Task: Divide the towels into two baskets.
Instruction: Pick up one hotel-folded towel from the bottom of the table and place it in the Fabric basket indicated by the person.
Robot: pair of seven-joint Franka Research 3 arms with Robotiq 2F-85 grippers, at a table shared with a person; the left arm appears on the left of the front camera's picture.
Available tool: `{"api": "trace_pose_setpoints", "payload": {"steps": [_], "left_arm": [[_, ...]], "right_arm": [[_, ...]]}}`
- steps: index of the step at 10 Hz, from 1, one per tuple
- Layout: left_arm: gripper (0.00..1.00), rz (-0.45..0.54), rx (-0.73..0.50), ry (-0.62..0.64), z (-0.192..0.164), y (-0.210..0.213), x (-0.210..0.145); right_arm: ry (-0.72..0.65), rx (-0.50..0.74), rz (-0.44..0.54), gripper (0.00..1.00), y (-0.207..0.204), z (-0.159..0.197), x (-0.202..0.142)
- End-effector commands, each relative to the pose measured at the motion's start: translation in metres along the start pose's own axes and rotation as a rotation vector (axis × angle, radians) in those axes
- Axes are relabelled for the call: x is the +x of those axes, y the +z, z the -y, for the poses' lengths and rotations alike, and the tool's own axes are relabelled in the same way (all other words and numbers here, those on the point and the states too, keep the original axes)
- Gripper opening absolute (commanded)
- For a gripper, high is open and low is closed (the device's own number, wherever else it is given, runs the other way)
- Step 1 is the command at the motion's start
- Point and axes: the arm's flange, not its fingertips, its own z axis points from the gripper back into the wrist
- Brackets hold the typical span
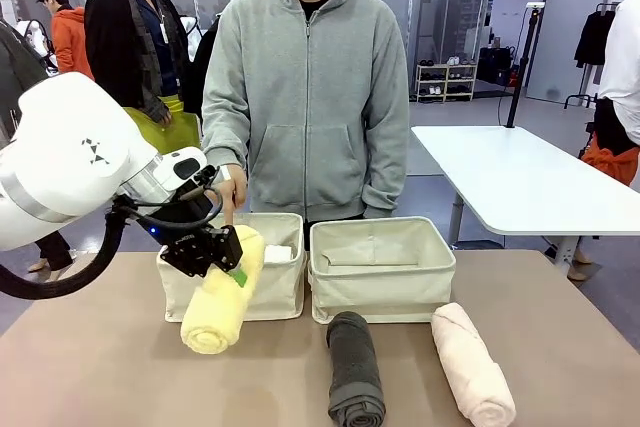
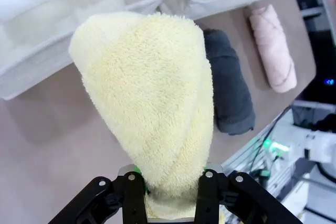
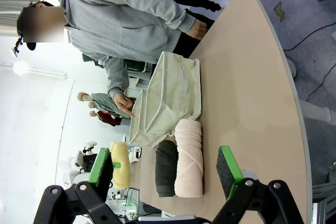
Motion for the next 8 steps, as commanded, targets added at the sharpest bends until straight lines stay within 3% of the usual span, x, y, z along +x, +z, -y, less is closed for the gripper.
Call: {"api": "trace_pose_setpoints", "payload": {"steps": [1,2,5,8], "left_arm": [[0.37,-0.013,0.097,-0.376,0.017,0.016,0.008],[0.37,-0.092,0.144,-0.529,0.021,0.022,0.015],[0.37,-0.233,0.277,-0.785,0.011,0.041,0.042],[0.37,-0.205,0.393,-1.103,-0.001,0.046,0.081]], "right_arm": [[-0.004,0.013,0.013,1.0,0.001,-0.004,0.0],[-0.004,0.013,0.013,1.0,0.001,-0.004,0.0],[-0.004,0.013,0.013,1.0,0.001,-0.004,0.0],[-0.004,0.013,0.013,1.0,0.001,-0.004,0.0]]}}
